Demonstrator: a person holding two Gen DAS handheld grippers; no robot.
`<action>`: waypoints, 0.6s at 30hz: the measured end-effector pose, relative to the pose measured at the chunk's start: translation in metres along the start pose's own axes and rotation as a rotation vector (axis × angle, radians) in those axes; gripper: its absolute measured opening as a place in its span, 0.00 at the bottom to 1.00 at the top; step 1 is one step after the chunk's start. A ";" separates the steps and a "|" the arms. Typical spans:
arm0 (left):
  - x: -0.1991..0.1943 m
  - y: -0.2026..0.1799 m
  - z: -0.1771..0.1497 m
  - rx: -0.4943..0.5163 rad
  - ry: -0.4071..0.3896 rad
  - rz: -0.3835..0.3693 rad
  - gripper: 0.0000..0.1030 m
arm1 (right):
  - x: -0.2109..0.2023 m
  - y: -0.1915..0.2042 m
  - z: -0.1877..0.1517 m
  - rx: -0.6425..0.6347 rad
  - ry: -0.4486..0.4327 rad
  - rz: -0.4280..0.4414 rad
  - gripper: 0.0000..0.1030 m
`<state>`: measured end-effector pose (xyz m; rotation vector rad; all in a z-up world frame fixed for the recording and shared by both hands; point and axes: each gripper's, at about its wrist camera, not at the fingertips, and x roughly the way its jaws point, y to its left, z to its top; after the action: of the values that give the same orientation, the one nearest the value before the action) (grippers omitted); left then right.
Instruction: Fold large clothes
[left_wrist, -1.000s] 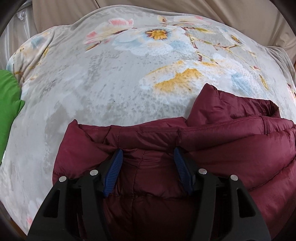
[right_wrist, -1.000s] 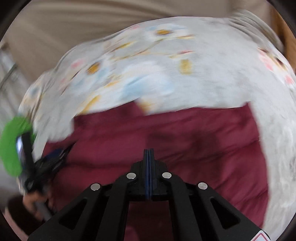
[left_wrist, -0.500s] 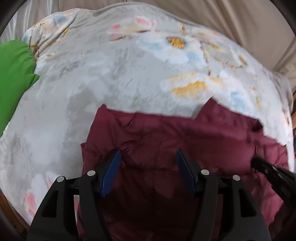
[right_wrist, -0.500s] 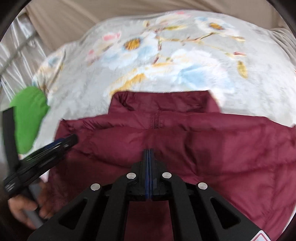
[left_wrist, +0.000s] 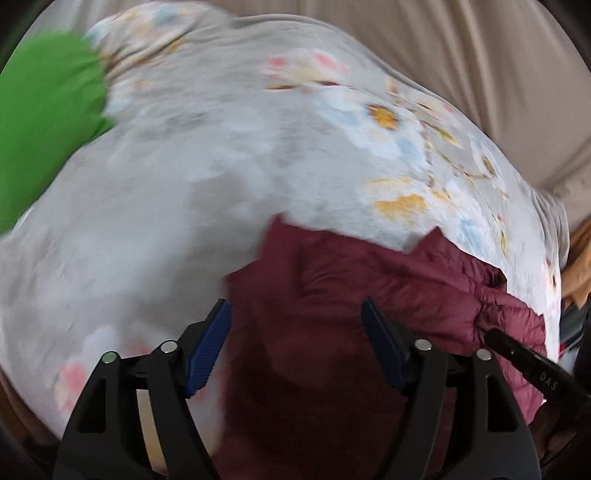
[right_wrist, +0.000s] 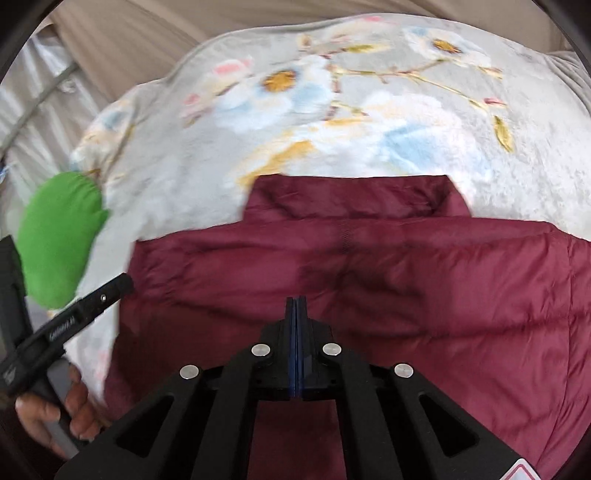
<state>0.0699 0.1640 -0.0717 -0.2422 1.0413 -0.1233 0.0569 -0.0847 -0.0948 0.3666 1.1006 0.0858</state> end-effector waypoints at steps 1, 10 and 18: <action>-0.001 0.013 -0.006 -0.031 0.029 -0.005 0.69 | 0.001 0.006 -0.004 -0.009 0.013 0.008 0.00; 0.031 0.046 -0.052 -0.230 0.164 -0.116 0.78 | 0.055 0.009 -0.013 -0.026 0.125 -0.032 0.00; 0.031 0.033 -0.054 -0.247 0.157 -0.204 0.29 | 0.062 0.000 -0.009 0.010 0.132 -0.005 0.00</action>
<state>0.0387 0.1817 -0.1324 -0.5710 1.1874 -0.2009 0.0774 -0.0673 -0.1509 0.3713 1.2327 0.1015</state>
